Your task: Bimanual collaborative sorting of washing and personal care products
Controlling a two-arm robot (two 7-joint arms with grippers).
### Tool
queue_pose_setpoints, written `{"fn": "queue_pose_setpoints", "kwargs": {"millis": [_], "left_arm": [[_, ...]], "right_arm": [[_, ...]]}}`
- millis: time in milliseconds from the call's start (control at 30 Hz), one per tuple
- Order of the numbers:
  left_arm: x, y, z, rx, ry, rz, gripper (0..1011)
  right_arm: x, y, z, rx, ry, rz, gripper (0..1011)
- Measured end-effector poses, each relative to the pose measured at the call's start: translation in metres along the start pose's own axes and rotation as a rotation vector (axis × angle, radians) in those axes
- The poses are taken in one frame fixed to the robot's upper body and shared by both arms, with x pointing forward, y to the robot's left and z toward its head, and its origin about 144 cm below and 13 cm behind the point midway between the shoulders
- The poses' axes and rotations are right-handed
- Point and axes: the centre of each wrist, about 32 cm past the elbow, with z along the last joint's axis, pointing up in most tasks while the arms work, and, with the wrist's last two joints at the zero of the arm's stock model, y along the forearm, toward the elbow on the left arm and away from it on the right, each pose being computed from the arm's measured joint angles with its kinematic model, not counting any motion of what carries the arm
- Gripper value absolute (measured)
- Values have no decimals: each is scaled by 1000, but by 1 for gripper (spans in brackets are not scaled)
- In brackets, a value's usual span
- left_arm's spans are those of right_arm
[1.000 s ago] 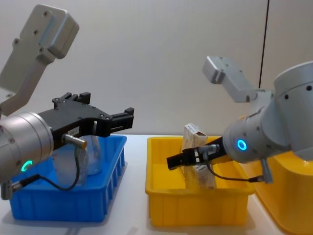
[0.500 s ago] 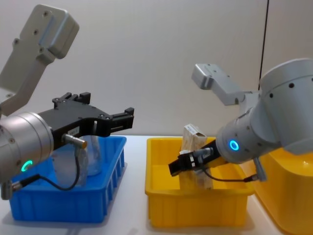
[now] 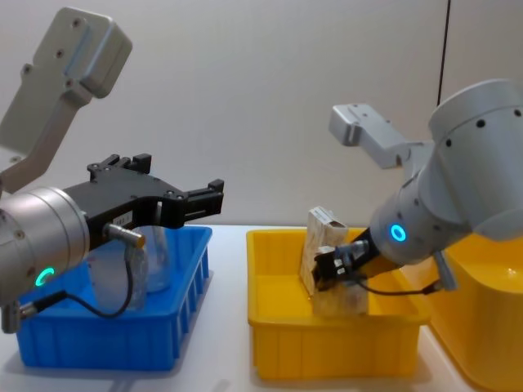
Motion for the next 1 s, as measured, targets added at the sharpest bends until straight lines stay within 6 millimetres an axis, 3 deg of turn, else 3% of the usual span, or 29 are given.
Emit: {"fn": "queue_pose_setpoints", "kwargs": {"millis": [1000], "left_arm": [[0, 0, 0, 0, 0, 0, 1002]], "right_arm": [[13, -63, 19, 347, -54, -135, 291]]}}
